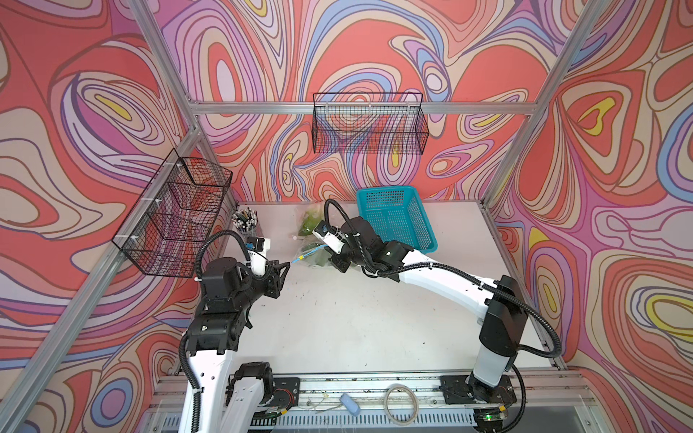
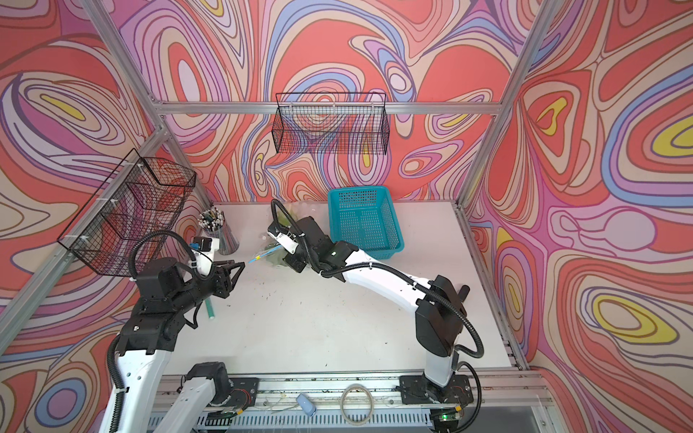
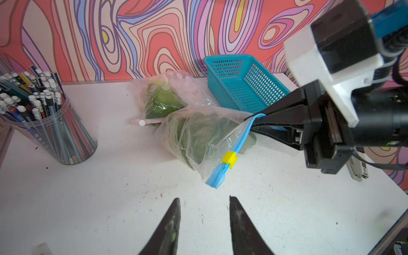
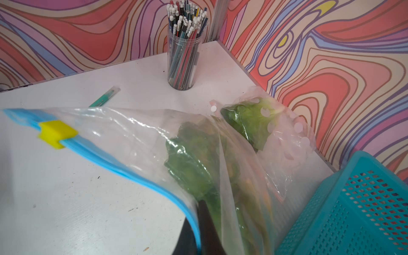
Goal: Open the zip-top bag and take out the chinese cabbages
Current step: Pick up the zipper food storage bag at the center of the board.
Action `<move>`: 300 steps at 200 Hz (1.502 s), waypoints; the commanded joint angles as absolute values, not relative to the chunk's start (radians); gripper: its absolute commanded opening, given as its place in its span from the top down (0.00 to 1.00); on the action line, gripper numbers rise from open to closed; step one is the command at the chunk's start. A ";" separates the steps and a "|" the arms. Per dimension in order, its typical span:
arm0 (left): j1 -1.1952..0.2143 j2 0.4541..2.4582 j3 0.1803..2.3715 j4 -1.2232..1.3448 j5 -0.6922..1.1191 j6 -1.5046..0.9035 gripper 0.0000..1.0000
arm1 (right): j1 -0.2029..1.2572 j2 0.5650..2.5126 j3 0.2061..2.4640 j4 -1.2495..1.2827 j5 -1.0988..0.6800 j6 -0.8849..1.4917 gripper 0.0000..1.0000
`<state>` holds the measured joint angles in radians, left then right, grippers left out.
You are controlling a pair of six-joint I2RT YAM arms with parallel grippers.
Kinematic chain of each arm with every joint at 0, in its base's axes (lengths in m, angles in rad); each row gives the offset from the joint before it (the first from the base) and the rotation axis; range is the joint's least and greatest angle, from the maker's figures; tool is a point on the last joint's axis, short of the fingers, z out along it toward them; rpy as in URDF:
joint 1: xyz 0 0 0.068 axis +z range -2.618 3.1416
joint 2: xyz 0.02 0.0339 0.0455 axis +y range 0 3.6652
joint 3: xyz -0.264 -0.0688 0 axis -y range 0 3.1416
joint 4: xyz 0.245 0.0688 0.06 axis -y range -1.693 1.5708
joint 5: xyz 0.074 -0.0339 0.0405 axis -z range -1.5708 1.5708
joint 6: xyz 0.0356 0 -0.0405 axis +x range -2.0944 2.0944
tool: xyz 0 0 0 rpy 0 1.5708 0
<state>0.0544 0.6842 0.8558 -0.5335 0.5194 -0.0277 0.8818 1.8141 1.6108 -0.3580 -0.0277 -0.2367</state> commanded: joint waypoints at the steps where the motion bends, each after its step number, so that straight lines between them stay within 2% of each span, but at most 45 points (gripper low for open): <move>1: 0.063 0.687 0.831 -0.462 0.575 -0.010 0.59 | 0.855 1.836 1.644 -0.393 -0.149 -0.226 1.00; 64: 0.062 0.726 0.826 -0.395 0.666 0.037 0.59 | 0.793 1.885 1.705 -0.434 -0.284 -0.221 1.00; 133: 0.062 0.731 0.810 -0.333 0.666 0.088 0.58 | 0.747 1.931 1.776 -0.486 -0.374 -0.220 1.00; 177: 0.049 0.738 0.783 -0.296 0.728 0.078 0.62 | 0.732 1.944 1.801 -0.502 -0.403 -0.214 1.00; 254: -0.007 0.778 0.749 -0.223 0.688 0.049 0.57 | 0.727 1.950 1.812 -0.520 -0.437 -0.214 1.00; 300: -0.014 0.781 0.733 -0.210 0.671 0.053 0.60 | 0.728 1.951 1.819 -0.523 -0.451 -0.215 1.00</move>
